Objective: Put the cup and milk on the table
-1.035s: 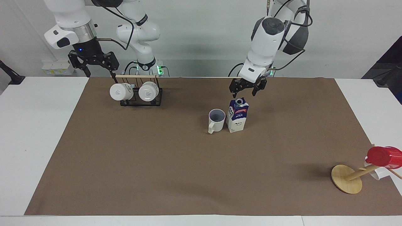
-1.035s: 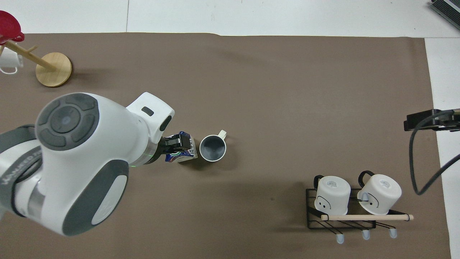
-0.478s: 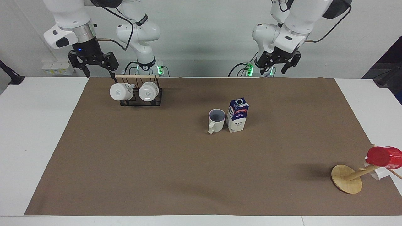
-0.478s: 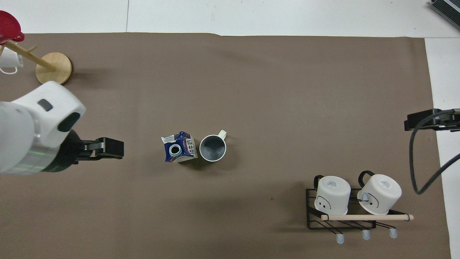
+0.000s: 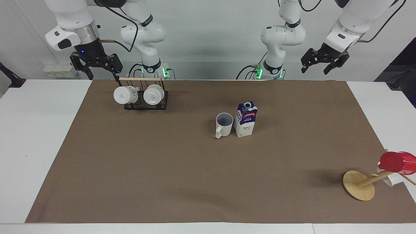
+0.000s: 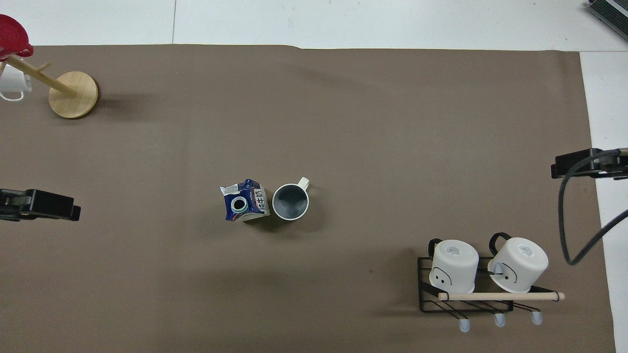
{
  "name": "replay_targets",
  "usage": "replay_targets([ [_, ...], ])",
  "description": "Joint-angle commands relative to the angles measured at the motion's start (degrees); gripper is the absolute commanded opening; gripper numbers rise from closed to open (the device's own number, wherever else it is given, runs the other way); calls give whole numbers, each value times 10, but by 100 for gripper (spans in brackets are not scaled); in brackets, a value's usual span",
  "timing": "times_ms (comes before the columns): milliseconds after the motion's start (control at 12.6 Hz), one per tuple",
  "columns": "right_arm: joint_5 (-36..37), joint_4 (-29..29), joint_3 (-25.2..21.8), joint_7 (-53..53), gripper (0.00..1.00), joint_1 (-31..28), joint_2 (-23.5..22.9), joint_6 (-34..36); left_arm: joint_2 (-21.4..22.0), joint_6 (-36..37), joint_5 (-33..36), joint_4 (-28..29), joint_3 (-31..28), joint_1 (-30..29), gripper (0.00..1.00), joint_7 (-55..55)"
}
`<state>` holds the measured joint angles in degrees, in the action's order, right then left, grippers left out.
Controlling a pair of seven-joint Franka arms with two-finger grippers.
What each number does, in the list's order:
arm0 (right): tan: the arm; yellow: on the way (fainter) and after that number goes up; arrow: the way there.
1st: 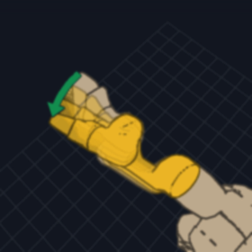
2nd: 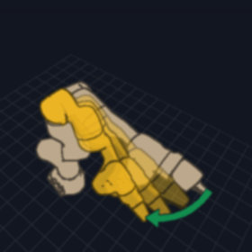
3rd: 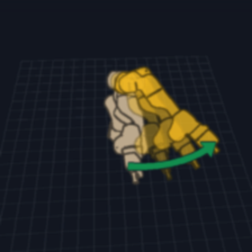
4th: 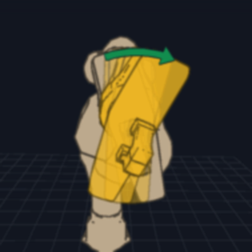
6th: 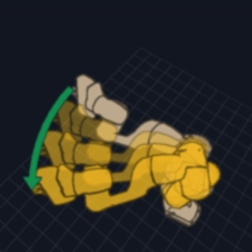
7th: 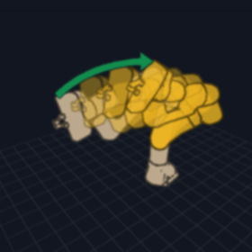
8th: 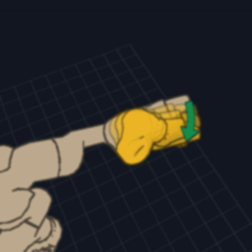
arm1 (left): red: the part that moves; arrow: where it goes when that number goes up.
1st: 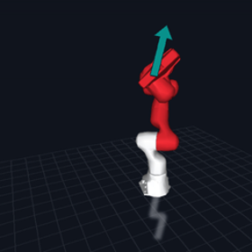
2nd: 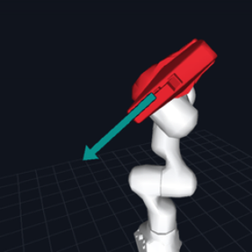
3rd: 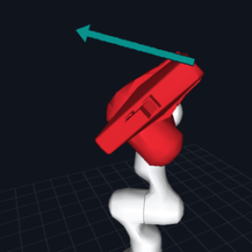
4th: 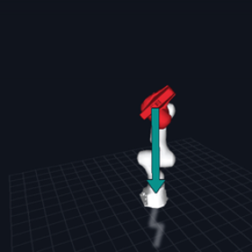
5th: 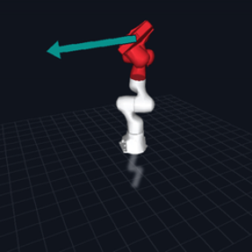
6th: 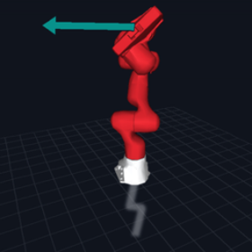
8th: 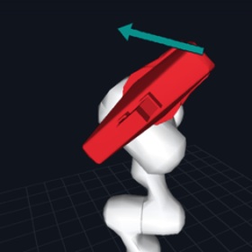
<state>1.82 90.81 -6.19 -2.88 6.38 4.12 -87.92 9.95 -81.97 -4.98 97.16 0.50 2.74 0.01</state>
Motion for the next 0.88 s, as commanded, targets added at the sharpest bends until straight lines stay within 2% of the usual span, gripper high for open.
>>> replay_targets([
  [0, -27, 5, 4, -5, 100, -10, 4, 2, 0, 13, 1, -18, 10, -7, 100, 4],
  [796, -23, 15, 4, -4, 100, -9, 11, -1, -3, 11, 36, -24, 12, -7, 100, -1],
])
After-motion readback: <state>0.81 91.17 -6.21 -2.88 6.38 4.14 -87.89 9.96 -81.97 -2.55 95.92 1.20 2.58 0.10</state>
